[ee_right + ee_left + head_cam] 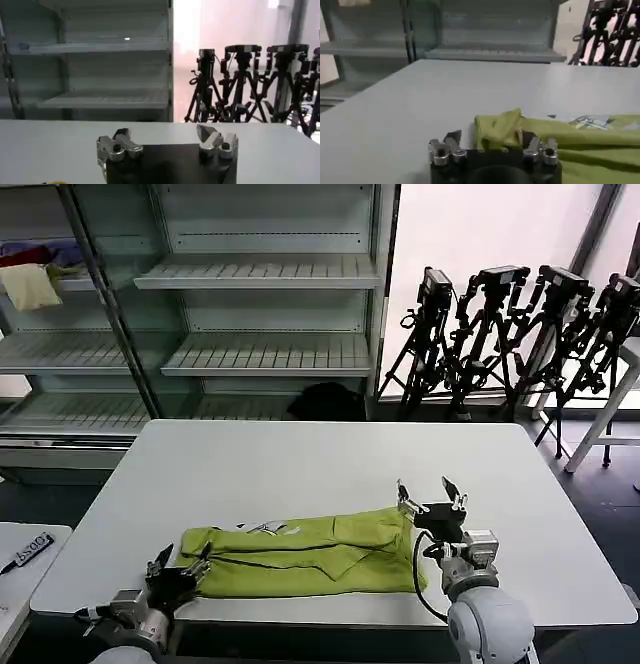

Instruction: Fold and organize the clothes.

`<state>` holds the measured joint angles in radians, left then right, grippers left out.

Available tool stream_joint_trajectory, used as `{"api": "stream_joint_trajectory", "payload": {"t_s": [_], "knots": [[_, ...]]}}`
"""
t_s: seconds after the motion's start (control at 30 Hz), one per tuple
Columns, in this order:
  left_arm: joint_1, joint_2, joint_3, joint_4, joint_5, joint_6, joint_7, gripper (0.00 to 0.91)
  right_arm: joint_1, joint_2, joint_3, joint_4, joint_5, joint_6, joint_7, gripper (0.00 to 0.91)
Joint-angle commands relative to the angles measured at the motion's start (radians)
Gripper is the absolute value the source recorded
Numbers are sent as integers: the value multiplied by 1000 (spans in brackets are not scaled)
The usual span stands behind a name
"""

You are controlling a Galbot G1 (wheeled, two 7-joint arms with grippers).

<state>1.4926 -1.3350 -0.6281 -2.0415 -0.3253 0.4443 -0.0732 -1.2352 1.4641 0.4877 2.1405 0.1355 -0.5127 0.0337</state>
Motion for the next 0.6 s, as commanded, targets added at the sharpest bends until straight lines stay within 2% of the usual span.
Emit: {"api": "stream_joint_trajectory", "payload": {"t_s": [0.03,0.3,0.47,0.6], "knots": [[4,-41,16,1,-25,44,-39,20,11,0,13,3,26,5,7,907],[-9,-46,28,4,-39,51,-46,0,10,-3,29,1,26,7,9,907],[-23,-46,33,12,-19,8,-55,0,8,-4,32,-3,22,8,7,907],[-39,-33,9,17,35,-61,-16,0,7,-4,38,-14,19,10,6,907]]}}
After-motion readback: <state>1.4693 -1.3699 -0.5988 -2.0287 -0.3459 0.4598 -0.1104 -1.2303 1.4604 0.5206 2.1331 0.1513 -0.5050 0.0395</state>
